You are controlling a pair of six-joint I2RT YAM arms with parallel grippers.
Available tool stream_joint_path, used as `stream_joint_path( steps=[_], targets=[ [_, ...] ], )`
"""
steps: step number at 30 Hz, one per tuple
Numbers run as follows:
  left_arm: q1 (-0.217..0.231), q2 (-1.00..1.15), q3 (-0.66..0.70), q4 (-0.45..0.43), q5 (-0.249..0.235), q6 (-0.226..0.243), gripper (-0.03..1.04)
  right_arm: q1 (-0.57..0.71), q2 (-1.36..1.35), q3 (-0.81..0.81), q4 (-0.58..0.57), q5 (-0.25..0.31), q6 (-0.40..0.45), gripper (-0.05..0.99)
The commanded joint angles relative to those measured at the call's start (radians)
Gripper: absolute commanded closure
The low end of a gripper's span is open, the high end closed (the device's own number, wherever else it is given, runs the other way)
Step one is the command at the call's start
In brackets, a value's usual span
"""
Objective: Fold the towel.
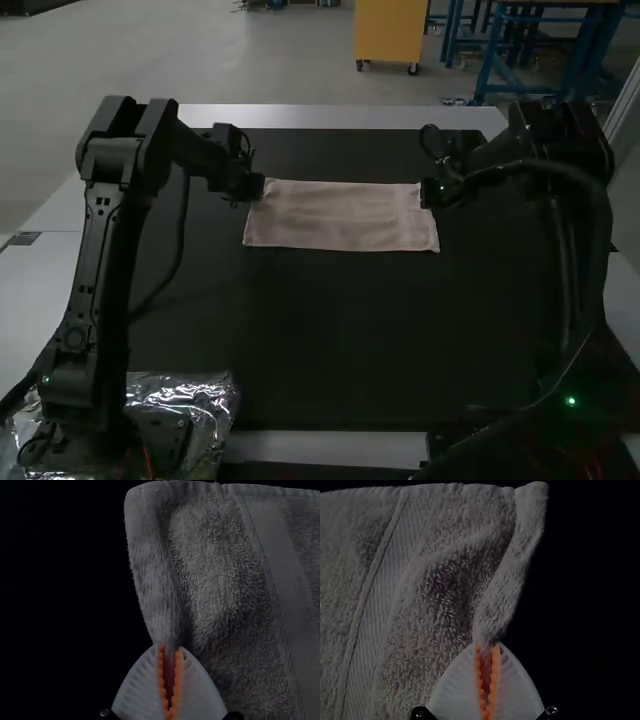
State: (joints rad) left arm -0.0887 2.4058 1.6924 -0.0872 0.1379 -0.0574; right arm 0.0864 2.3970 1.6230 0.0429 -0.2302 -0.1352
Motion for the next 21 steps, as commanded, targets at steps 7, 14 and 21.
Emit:
stream_joint_path(
  steps=[7,14,21],
  targets=[
    [0.009,-0.089,0.004,-0.039,0.051,0.014,0.99,-0.034,-0.116,0.020,-0.034,-0.069,-0.006,0.96],
    [0.010,-0.139,-0.022,-0.066,0.052,0.019,0.99,-0.063,-0.173,-0.023,-0.058,-0.113,-0.014,0.96],
    [0.010,-0.197,-0.086,-0.086,0.055,0.030,0.99,-0.071,-0.228,-0.086,-0.080,-0.139,-0.015,0.96]
  ],
)
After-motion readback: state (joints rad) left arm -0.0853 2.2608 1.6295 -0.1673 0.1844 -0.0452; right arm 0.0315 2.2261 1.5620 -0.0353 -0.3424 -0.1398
